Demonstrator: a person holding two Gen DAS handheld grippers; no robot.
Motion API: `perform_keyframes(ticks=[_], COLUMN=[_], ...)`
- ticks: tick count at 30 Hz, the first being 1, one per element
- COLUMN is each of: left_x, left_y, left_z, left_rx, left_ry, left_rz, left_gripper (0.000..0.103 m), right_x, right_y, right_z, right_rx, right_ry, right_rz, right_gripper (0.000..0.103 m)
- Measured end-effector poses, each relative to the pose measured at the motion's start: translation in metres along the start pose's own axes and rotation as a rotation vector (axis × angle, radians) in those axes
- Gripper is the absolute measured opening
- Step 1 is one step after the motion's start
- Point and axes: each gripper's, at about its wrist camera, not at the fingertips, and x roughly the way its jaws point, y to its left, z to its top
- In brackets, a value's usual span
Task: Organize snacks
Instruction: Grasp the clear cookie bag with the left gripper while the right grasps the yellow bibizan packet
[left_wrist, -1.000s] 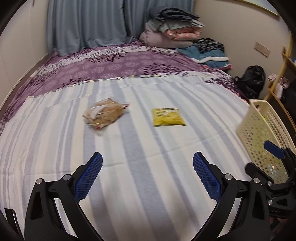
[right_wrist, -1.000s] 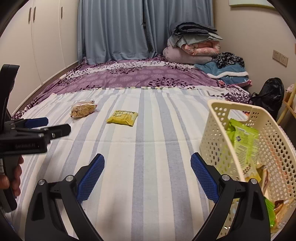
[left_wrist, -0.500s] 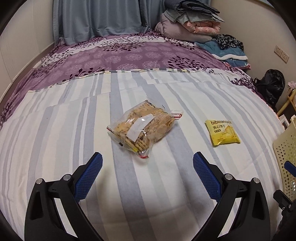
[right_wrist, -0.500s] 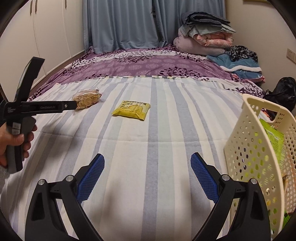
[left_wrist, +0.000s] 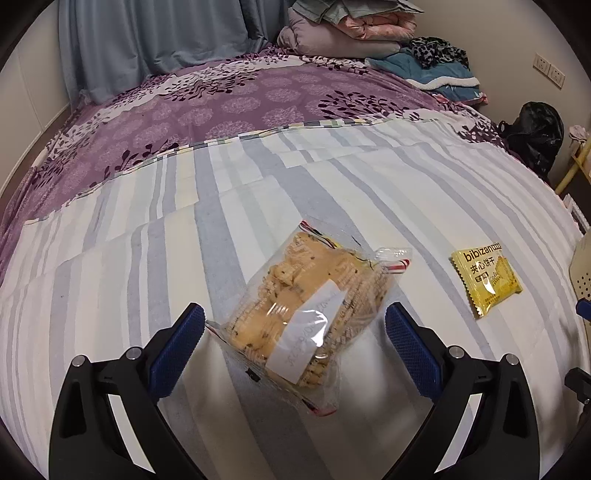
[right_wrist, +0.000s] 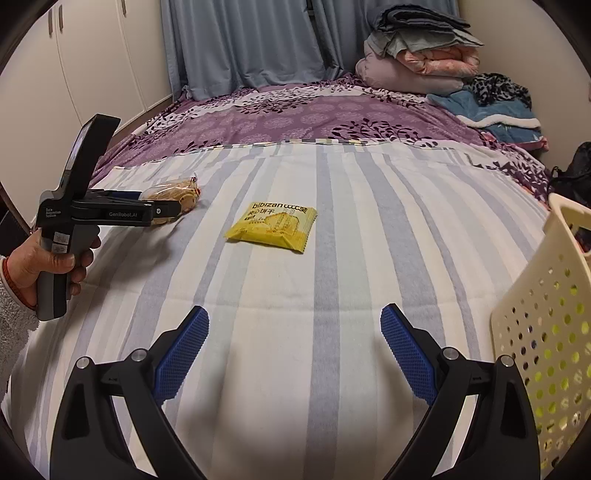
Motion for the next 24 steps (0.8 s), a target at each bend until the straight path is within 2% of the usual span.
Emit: perform_keyframes(ticks=[9, 15, 22, 24], left_x=[0.015, 0.018, 0.012, 0.008], left_y=[0.011, 0.01, 0.01, 0.01], left_z=[0.008, -0.001, -0.006, -0.007], left_rx=[0.04, 0.023, 0.013, 0.02], left_ry=[0.015, 0.032, 0.033, 0.028], left_rz=[-0.08, -0.077, -0.081, -0.078], left_gripper=[0.099, 0.099, 0.099, 0.099], right_x=[0.027, 0.059, 0.101, 0.115], right_y=[0.005, 0.015, 0.025, 0.025], right_z=[0.032, 0.068, 0.094, 0.096], right_rx=[-0.035, -0.087, -0.12, -0.113], right_ry=[-0.026, -0.035, 0.009, 0.064], right_rz=[0.022, 0.072, 0.162, 0.209], right_gripper=[0.094, 0.094, 0.094, 0.094])
